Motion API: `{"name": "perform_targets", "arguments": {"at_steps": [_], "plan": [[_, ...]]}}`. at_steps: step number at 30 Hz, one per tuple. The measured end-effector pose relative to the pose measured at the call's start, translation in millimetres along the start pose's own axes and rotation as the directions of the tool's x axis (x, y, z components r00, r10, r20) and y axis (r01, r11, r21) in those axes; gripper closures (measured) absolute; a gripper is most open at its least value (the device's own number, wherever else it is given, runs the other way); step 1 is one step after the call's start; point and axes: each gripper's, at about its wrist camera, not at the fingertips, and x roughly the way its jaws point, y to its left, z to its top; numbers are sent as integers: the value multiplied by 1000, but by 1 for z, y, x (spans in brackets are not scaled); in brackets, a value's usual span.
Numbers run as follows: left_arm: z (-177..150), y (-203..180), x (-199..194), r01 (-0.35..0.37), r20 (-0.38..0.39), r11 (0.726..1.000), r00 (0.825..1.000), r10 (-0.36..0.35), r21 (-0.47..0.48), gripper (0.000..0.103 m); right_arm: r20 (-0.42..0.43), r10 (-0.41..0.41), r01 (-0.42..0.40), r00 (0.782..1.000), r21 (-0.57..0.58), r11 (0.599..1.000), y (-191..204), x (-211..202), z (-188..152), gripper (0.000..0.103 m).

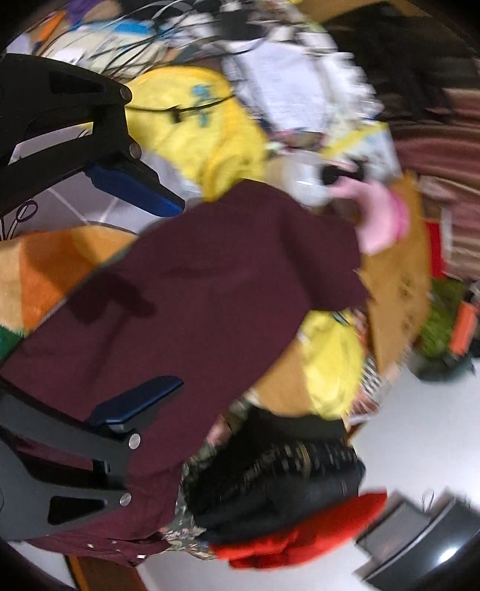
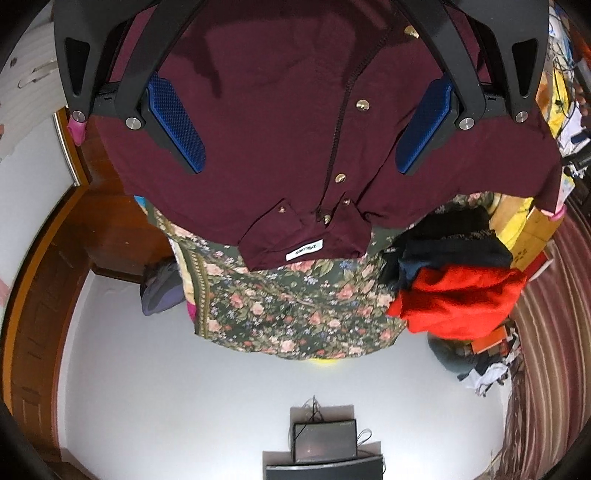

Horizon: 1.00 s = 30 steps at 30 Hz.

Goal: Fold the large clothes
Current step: 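Grasp the maroon shirt's sleeve with the left gripper and lift it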

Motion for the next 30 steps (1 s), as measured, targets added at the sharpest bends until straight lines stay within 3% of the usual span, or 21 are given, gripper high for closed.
{"name": "perform_targets", "arguments": {"at_steps": [5,10,13,16,18,21,24,28,30], "plan": [[-12,22,28,30,-90,995,995,-38,-91,20,-12,4,-4,1000,-10,1000,2,8,4,1],[-9,40,50,85,-80,984,992,-98,-156,24,-27,8,-9,1000,-7,1000,4,12,4,1],[-4,47,64,147,-84,968,982,-166,-201,36,-32,11,-11,999,-5,1000,3,13,4,1],[-1,46,66,160,-87,964,979,-182,-213,64,-31,7,-7,1000,-7,1000,2,11,4,1],[1,36,59,123,-74,978,988,-137,-169,86,-28,8,-8,1000,-3,1000,2,10,5,1],[5,12,36,69,-5,995,998,-70,-64,93,-22,16,-16,1000,6,1000,-1,7,4,1],[9,-20,7,11,81,998,997,-16,54,96,-13,24,-24,1000,8,1000,-2,3,3,1],[14,-69,-44,46,196,983,977,-82,180,96,-4,30,-30,1000,10,999,-8,-2,0,1],[13,-98,-73,78,250,966,958,-141,247,97,2,34,-34,999,13,999,-11,-4,-2,1]]}}
